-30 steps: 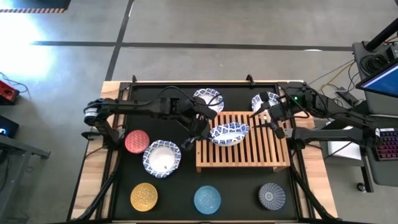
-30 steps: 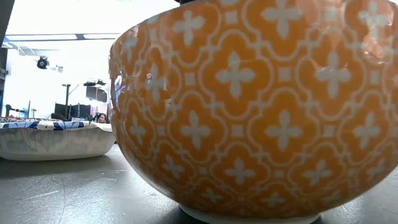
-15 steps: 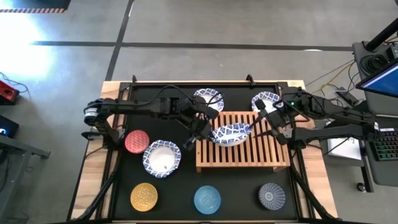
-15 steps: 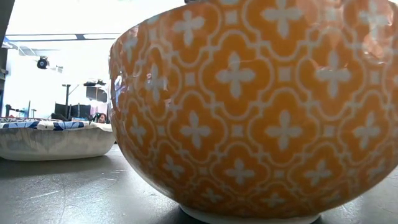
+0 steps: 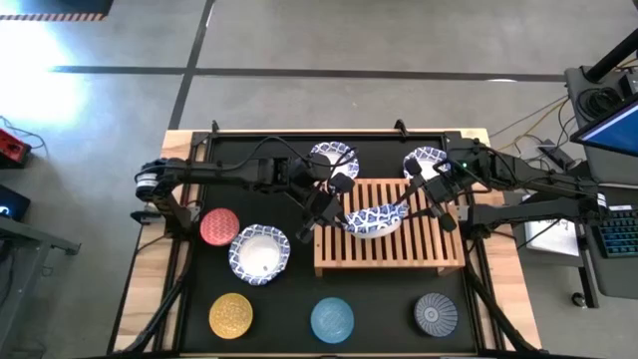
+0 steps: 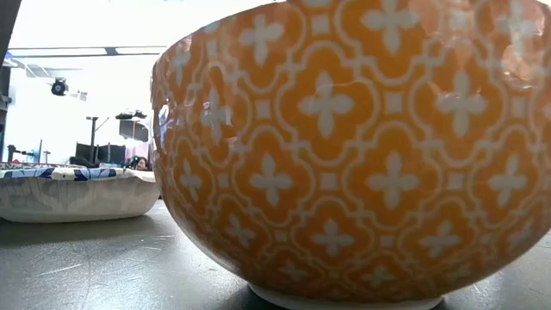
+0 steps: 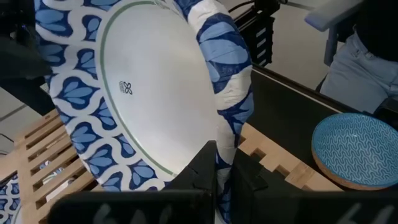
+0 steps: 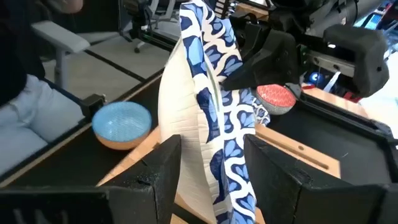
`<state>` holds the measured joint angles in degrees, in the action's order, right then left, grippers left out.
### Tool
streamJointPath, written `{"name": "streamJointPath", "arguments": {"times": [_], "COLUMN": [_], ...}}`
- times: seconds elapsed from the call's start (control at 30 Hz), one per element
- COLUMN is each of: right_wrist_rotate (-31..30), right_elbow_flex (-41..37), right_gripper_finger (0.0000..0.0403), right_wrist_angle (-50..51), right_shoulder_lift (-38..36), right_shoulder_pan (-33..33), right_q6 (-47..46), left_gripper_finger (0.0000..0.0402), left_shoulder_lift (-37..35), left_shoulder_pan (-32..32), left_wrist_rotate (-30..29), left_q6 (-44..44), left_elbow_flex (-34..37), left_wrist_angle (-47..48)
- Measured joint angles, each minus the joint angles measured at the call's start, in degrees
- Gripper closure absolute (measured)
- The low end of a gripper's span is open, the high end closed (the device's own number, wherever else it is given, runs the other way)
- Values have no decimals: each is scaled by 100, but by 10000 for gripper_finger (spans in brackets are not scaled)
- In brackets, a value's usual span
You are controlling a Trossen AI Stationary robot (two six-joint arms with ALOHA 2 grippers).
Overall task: Place and stack bowls onto a shelf
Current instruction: Put the top left big white and blue bowl on the shelf
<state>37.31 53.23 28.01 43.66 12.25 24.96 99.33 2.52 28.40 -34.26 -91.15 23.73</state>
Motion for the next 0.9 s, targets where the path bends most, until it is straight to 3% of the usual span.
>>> {"name": "streamJointPath", "arguments": {"times": [0.23,0.37,0.77,0.9], "right_wrist_rotate": [782,908,704,188], "right_elbow_flex": [0,0,2,2], "right_gripper_finger": [332,385,392,392], "right_wrist_angle": [10,46,518,1092], "right_shoulder_lift": [2,-4,9,-6], "right_shoulder_pan": [-2,-7,0,0], "right_q6": [-106,-162,-434,-549], "left_gripper_finger": [402,395,285,249], "left_shoulder_lift": [0,0,0,0], "left_shoulder_pan": [-2,-2,-7,-9], "left_wrist_rotate": [-45,-109,-652,-844], "left_q6": [242,548,637,632], "left_elbow_flex": [0,0,0,0], "left_wrist_angle": [-195,-399,-581,-566]}}
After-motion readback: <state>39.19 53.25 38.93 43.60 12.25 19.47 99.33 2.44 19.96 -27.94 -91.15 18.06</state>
